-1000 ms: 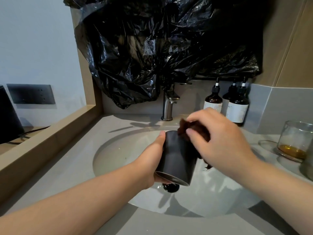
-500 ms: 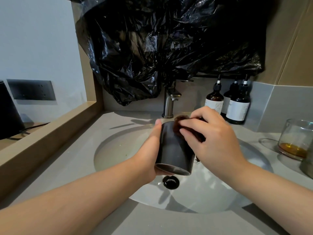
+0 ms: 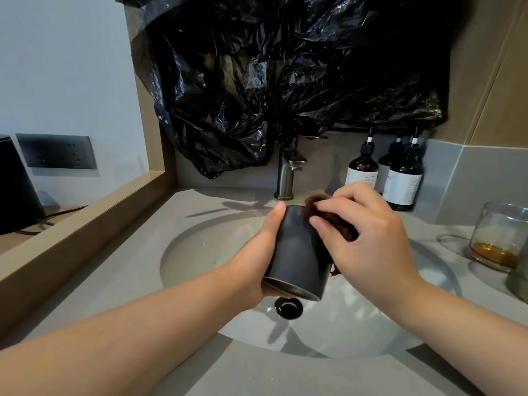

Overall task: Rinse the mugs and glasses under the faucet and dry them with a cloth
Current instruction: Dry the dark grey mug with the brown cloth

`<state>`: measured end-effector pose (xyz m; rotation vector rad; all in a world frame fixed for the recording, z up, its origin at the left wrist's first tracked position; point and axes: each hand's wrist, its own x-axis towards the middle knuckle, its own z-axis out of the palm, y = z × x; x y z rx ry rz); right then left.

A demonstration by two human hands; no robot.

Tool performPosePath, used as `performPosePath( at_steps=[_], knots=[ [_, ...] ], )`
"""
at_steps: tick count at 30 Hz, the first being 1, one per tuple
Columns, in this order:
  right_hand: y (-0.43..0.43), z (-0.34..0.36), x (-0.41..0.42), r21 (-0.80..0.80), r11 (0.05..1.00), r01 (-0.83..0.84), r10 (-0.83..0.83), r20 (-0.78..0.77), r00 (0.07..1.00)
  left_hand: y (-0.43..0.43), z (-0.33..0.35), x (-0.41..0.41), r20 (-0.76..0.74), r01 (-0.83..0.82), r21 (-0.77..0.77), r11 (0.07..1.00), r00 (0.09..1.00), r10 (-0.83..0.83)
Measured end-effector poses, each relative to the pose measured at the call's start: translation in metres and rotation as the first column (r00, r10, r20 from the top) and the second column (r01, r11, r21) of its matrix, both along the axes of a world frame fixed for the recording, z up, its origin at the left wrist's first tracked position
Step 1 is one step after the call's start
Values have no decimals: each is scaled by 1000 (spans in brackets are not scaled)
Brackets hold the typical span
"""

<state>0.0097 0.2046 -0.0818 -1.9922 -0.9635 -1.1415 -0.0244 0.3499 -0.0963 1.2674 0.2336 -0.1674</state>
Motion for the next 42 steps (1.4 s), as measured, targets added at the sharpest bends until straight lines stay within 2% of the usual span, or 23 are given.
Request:
performPosePath(
  at_steps=[3, 5, 7, 10, 13, 16, 20, 21, 23, 26, 29, 31, 33, 35, 37, 39, 42],
  knots=[
    [1, -10, -14, -145, 981, -131, 135, 16, 991, 4, 1, 0, -13, 8, -66, 998, 1000, -9],
    [2, -15, -21, -284, 924, -255, 263, -10, 965, 9, 1, 2, -9, -9, -55, 998, 1000, 9],
    [2, -15, -19, -313, 908, -277, 287, -15, 958, 12, 1, 2, -21, -29, -49, 998, 999, 28],
    [1, -7, -7, -86, 971, -223, 219, -59, 974, 8, 5, -1, -51, -8, -109, 994, 999, 2],
    [-8, 3, 5, 137, 986, -96, 119, -171, 978, 4, 3, -2, -77, -2, -79, 997, 997, -4],
    [-13, 1, 5, 142, 990, -19, 47, -196, 979, 2, 3, -4, -60, -8, -56, 998, 998, 5],
    [-9, 3, 3, 199, 980, -30, 78, -237, 968, 4, 3, -3, -51, -17, -78, 997, 999, 13],
    [-8, 3, 3, 203, 979, -25, 68, -208, 976, 5, 2, -2, -47, -20, -84, 996, 999, 16],
    [-6, 2, 1, 149, 989, -21, 29, -53, 998, 6, 1, 0, -43, -12, -94, 995, 999, 8],
    [-2, -4, -5, -14, 999, -37, 39, 165, 986, 3, 0, 0, -24, -14, -76, 997, 1000, 12],
    [5, -2, -4, -190, 982, -6, 56, 260, 964, 2, 1, 1, 20, -58, -29, 998, 998, 59],
    [3, 2, 6, -193, 981, -21, 56, 180, 982, 4, 5, 3, 18, -97, -34, 995, 995, 97],
    [-1, 13, 15, -45, 999, -2, -3, -107, 994, 9, 10, 7, -26, -158, -93, 983, 987, 156],
    [-10, 26, 29, 145, 986, 85, -12, -446, 895, 14, 17, 11, -50, -192, -149, 970, 981, 187],
    [-17, 38, 43, 281, 952, 118, 101, -655, 749, 14, 26, 13, -62, -155, -177, 972, 987, 146],
    [-22, 45, 49, 359, 933, 17, 284, -764, 579, 11, 33, 17, -73, -102, -185, 978, 993, 89],
    [-31, 48, 48, 450, 877, -169, 481, -819, 313, 3, 38, 23, -86, -33, -173, 984, 996, 18]
  ],
)
